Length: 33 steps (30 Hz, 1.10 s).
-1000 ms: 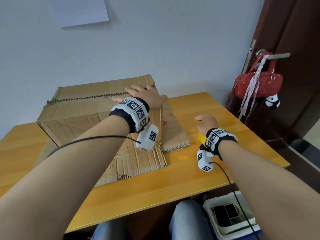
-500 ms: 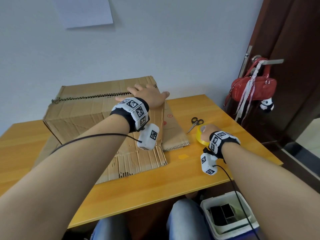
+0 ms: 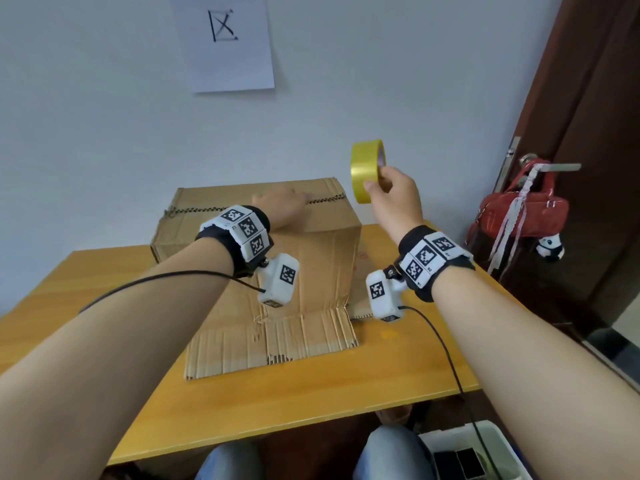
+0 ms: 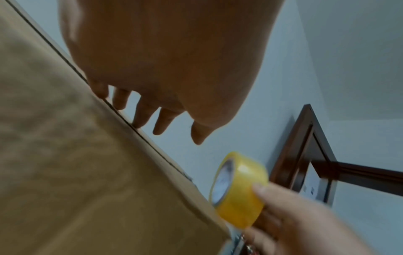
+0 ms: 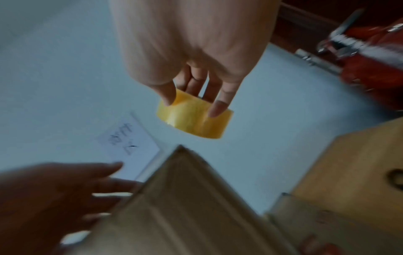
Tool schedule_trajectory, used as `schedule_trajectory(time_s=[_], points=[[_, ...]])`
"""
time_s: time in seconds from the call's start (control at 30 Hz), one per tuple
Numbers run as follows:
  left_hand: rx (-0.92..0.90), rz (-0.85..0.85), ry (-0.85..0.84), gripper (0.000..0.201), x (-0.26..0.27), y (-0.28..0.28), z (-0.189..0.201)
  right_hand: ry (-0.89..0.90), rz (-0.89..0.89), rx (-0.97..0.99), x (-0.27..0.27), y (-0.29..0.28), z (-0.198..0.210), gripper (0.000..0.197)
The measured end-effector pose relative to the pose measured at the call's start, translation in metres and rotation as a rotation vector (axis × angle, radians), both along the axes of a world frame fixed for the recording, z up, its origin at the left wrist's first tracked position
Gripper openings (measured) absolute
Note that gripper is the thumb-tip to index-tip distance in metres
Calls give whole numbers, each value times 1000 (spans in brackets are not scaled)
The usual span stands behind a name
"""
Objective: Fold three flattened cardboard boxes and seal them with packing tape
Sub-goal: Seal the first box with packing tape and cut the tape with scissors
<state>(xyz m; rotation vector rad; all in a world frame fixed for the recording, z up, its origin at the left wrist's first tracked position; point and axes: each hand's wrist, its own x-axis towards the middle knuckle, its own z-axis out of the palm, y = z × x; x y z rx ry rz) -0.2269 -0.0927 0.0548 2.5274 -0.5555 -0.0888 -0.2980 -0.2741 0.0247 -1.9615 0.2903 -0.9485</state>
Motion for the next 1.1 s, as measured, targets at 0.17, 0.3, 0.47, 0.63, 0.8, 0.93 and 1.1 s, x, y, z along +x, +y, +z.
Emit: schedule_trajectory(time_s=[0.17,0.3,0.47,0.63,0.8,0.93,1.1], points=[[-169,66,20,64,15,44,-2,-109,269,206,33,62,30,20],[-466,78,51,67,26,75,-5,-32,464,428,59,106,27,21],[-553,-66,127,58,30,96,-6,75,520,469,79,130,12,19],[-619,-80,203,88,44,96,-17,141,483,401,84,136,3,19],[-797,-32,114,45,54,86,-23,147,471,395,87,133,-1,51],[-947,-26,-4,30,56,86,-31,128,627,522,85,125,-4,25],[-987,-116,35,24,53,90,-32,115,705,616,82,121,0,14]])
